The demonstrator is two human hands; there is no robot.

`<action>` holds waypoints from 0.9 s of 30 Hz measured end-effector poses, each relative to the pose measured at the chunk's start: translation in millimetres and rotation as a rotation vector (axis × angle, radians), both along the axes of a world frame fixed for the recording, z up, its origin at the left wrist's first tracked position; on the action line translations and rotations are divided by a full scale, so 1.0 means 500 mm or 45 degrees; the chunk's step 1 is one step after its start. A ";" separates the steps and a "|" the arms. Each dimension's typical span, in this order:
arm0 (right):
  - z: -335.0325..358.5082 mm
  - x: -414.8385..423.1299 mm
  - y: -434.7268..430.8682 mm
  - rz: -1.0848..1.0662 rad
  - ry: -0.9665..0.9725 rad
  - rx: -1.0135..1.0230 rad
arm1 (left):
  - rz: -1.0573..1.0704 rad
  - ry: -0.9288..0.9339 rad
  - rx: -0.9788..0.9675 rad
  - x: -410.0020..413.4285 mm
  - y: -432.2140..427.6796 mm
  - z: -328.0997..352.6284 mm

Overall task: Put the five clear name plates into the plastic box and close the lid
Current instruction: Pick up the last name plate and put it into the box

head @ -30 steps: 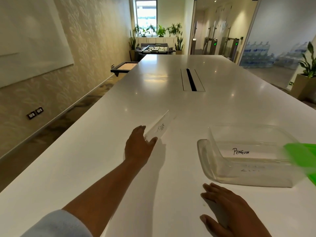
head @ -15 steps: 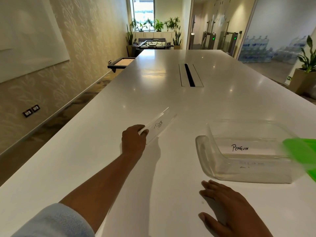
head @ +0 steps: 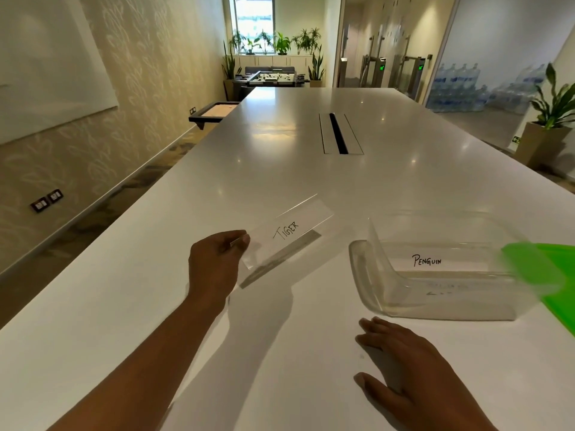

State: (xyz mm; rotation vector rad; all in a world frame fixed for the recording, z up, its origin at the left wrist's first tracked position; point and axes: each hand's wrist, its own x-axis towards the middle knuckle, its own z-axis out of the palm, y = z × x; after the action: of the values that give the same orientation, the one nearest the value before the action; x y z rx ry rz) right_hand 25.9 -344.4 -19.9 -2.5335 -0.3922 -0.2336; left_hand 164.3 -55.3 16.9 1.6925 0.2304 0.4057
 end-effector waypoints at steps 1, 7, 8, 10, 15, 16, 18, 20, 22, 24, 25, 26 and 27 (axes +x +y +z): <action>0.003 -0.001 0.000 -0.005 0.027 0.009 | -0.022 0.002 -0.082 -0.018 0.003 0.001; 0.039 0.014 0.011 -0.107 0.335 0.616 | -0.093 0.142 -0.386 -0.135 0.021 -0.007; 0.044 0.021 0.019 -0.092 0.442 0.807 | -0.106 0.171 -0.418 -0.156 0.023 -0.008; 0.052 0.037 0.036 -0.053 0.594 1.173 | -0.148 0.214 -0.467 -0.194 0.029 -0.014; 0.064 0.058 0.070 0.014 0.773 1.653 | -0.298 0.251 -0.542 -0.260 0.046 -0.011; 0.062 0.058 0.071 0.039 0.778 1.688 | -0.318 0.260 -0.527 -0.268 0.050 -0.008; 0.060 0.053 0.073 0.082 0.753 1.724 | -0.346 0.267 -0.468 -0.281 0.055 -0.002; 0.057 0.048 0.069 0.086 0.716 1.777 | -0.379 0.244 -0.428 -0.290 0.056 0.007; 0.056 0.041 0.068 0.095 0.696 1.838 | -0.408 0.199 -0.403 -0.297 0.054 0.016; 0.059 0.034 0.061 0.118 0.668 1.863 | -0.426 0.156 -0.348 -0.301 0.048 0.028; 0.063 0.030 0.059 0.127 0.648 1.860 | -0.434 0.133 -0.319 -0.302 0.046 0.034; 0.067 0.026 0.056 0.134 0.625 1.858 | -0.445 0.106 -0.297 -0.304 0.043 0.040; 0.070 0.020 0.053 0.145 0.602 1.860 | -0.457 0.078 -0.293 -0.305 0.039 0.047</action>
State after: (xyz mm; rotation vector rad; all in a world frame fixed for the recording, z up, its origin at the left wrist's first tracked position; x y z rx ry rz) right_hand 36.1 -317.7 14.9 -1.0589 -0.0766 0.1199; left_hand 11.8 -35.8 40.2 1.4819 0.0142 0.0568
